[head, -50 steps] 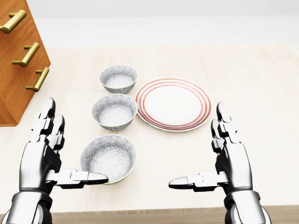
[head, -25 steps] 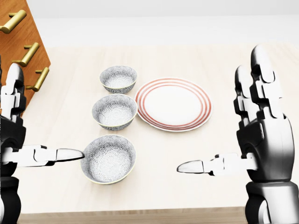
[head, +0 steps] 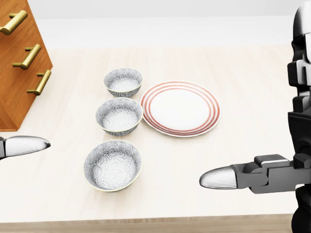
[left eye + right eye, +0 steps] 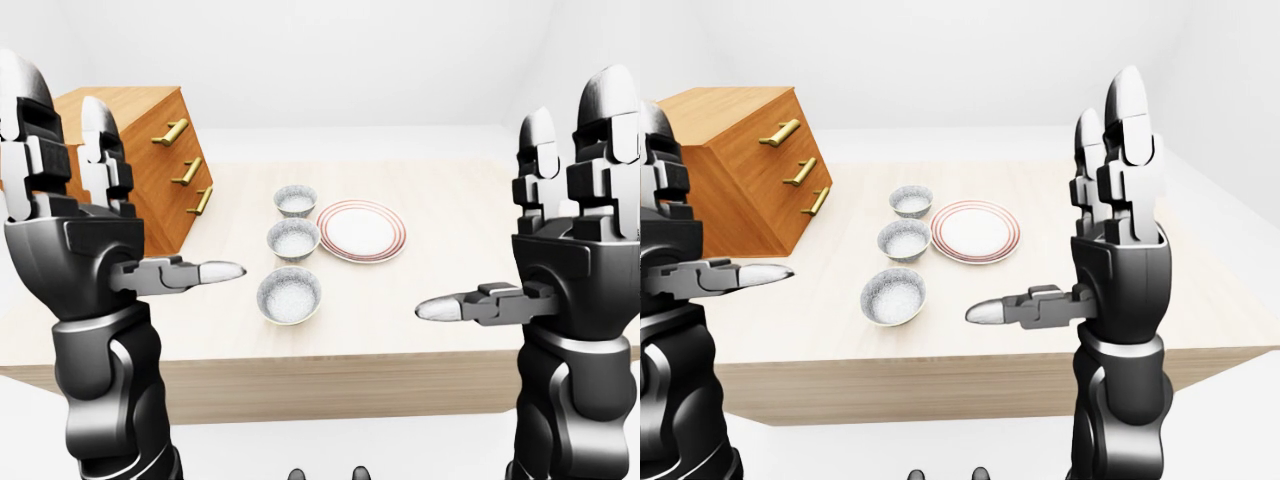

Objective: Put the bowl in the middle on the plate.

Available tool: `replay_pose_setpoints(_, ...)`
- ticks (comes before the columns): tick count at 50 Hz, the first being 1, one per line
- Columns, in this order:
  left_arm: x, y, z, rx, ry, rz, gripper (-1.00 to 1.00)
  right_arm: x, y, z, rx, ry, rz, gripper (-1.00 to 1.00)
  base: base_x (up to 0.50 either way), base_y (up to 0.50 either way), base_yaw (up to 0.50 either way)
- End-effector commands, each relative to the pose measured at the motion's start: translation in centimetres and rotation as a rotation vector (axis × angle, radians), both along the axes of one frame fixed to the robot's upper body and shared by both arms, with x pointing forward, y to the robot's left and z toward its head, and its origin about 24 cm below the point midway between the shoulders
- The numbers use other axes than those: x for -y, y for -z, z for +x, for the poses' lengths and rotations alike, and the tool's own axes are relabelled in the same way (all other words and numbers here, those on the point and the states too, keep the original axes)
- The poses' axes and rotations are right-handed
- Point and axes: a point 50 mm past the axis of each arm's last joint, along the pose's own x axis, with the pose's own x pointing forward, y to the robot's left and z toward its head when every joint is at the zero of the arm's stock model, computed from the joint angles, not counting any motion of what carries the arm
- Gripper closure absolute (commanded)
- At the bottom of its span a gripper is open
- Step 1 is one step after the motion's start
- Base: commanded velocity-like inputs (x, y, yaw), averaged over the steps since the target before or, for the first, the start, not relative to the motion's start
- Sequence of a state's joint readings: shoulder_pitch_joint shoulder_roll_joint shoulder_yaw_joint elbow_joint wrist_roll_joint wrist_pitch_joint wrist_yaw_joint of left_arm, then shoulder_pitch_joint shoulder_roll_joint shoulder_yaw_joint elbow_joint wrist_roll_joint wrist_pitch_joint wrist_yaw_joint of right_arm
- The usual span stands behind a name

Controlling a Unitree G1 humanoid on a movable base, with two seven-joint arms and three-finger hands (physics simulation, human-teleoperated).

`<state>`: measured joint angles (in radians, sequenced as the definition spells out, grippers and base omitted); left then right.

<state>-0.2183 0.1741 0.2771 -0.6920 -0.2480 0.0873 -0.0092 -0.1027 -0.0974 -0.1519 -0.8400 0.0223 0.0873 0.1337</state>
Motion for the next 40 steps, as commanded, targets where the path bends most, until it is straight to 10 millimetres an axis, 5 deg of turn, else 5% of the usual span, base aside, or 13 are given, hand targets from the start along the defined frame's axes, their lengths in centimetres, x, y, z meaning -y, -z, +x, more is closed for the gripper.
replay_pose_setpoints(1,-0.3,-1.1,-0.7,0.059,0.002,-0.005,-1.0,0.1,-1.3,-1.0,0.079,0.027,-0.075,-1.0,0.0,0.0,0.0)
replay_pose_setpoints(14,-0.6,-2.2,-1.3,0.121,0.001,-0.02,-1.0,-0.2,-2.6,-1.9,0.158,0.039,-0.139,-1.0,0.06,0.02,0.0)
replay_pose_setpoints(24,-1.3,-4.4,-2.7,0.239,0.024,-0.075,-1.0,-0.5,-3.7,-2.7,0.235,0.038,-0.166,-1.0,0.46,0.3,0.0)
replay_pose_setpoints(40,-1.8,-4.2,-2.0,0.206,0.022,-0.1,-1.0,-0.6,-4.3,-3.2,0.283,0.028,-0.158,-1.0,0.47,0.31,0.0)
